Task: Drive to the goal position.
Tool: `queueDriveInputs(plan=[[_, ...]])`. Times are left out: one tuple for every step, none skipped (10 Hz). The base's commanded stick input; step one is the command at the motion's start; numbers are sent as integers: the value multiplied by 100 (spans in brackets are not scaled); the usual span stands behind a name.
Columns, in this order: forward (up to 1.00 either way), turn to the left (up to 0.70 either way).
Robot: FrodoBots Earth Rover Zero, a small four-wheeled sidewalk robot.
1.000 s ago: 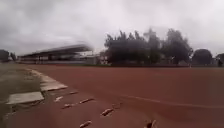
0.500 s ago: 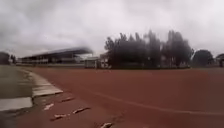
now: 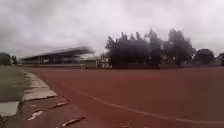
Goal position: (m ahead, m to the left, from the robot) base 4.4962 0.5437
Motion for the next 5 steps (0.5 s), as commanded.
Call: queueDriveInputs(plan=[[70,35],[70,35],[70,35],[70,35],[70,35]])
